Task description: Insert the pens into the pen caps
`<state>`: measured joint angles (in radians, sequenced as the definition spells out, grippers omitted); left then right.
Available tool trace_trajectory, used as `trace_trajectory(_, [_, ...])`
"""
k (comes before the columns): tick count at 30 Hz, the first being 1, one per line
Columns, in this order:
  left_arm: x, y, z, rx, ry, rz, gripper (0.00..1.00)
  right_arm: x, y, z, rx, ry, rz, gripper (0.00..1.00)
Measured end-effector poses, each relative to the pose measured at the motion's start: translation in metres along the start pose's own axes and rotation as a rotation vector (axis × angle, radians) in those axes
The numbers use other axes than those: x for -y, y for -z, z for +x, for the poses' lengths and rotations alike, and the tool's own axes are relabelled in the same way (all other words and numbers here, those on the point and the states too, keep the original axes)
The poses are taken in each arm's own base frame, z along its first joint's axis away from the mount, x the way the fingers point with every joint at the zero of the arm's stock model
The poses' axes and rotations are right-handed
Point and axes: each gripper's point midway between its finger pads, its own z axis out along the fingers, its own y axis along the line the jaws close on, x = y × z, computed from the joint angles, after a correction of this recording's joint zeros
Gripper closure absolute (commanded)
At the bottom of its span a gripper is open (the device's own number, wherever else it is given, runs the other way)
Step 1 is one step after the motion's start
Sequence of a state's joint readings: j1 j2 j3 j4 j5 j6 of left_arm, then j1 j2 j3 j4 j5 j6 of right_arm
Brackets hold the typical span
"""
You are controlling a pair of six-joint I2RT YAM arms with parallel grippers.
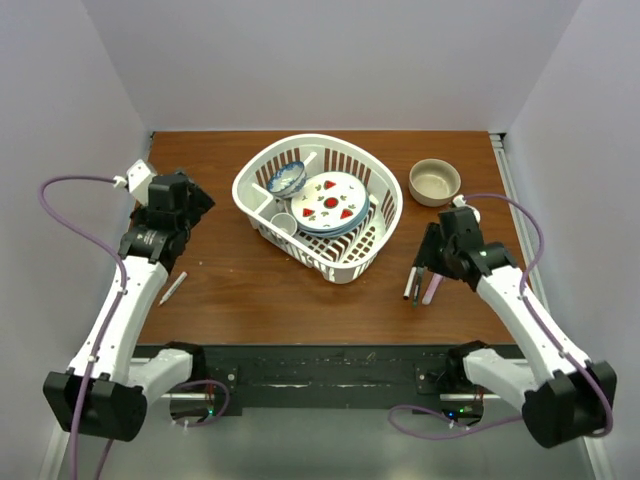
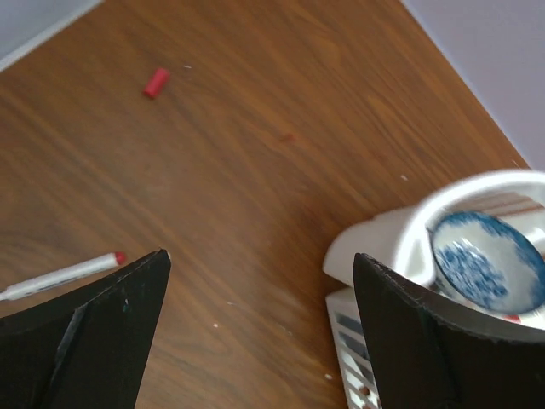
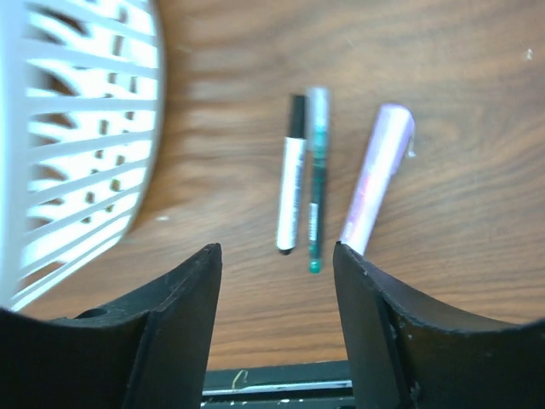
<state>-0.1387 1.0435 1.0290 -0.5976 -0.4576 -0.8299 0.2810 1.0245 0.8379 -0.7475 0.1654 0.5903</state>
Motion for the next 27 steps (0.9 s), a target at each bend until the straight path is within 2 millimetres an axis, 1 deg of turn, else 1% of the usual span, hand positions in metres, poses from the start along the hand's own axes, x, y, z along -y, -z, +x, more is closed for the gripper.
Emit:
trace_trajectory(4, [-0.041, -0.019, -0.015, 0.028, 0.072, -0.155, 0.12, -0.016, 0.034, -0.015, 0.085, 0.011, -0.132, 0.4])
trace_trajectory(6, [-0.066, -0.029, -0.026, 0.051, 0.152, -0.243, 0.13, -0.023, 0.049, -0.021, 0.124, 0.016, -0.193, 0.4])
trace_trajectory(9, [-0.106, -0.037, -0.027, 0.056, 0.286, -0.376, 0.15, -0.035, 0.075, -0.029, 0.18, 0.025, -0.294, 0.4])
trace_trajectory(10, [-0.122, -0.038, -0.021, 0.047, 0.336, -0.429, 0.16, -0.038, 0.083, -0.031, 0.2, 0.029, -0.323, 0.4])
trace_trajectory(12, [-0.139, -0.038, -0.007, 0.024, 0.4, -0.493, 0.18, -0.041, 0.094, -0.032, 0.226, 0.034, -0.365, 0.4])
trace_trajectory(14, [-0.15, -0.038, 0.014, -0.014, 0.459, -0.544, 0.21, -0.043, 0.102, -0.031, 0.24, 0.04, -0.395, 0.41])
trace_trajectory(17, [-0.162, -0.034, 0.046, -0.078, 0.552, -0.618, 0.22, -0.044, 0.109, -0.031, 0.257, 0.052, -0.423, 0.41])
trace_trajectory(20, [-0.17, -0.031, 0.074, -0.132, 0.644, -0.677, 0.23, -0.045, 0.111, -0.03, 0.259, 0.063, -0.432, 0.41])
trace_trajectory(22, [-0.173, -0.031, 0.086, -0.155, 0.687, -0.705, 0.23, -0.045, 0.111, -0.03, 0.259, 0.066, -0.432, 0.41])
trace_trajectory(25, [-0.174, -0.037, 0.096, -0.177, 0.733, -0.736, 0.25, -0.046, 0.111, -0.03, 0.26, 0.073, -0.434, 0.41])
trace_trajectory(27, [-0.175, -0.043, 0.103, -0.194, 0.753, -0.761, 0.3, -0.046, 0.111, -0.03, 0.261, 0.073, -0.434, 0.41])
